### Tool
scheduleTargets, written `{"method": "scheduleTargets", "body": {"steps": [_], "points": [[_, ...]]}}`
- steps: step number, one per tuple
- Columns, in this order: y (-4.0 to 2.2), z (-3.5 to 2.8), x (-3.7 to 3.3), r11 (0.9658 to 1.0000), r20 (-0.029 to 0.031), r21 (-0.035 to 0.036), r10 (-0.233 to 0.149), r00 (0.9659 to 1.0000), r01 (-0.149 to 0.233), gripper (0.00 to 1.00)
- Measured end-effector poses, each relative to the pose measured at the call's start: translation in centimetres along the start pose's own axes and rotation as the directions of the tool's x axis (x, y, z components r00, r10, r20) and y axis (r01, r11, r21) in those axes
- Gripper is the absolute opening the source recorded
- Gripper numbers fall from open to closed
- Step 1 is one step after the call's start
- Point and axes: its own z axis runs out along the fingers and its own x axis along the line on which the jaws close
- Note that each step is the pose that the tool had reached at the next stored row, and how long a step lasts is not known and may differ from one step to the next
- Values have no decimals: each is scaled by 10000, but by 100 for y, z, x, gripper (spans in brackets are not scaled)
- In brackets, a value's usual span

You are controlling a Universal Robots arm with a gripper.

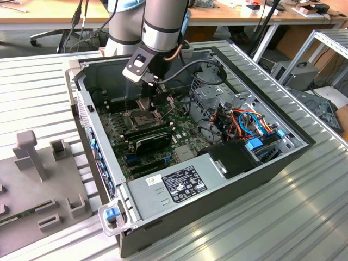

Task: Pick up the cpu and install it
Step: 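Place the cpu into insertion slot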

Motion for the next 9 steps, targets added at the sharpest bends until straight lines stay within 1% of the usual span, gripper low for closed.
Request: {"method": "scheduleTargets", "body": {"steps": [9], "points": [[1, 6, 0, 10000, -2, -1, 0, 10000, 0, 55]]}}
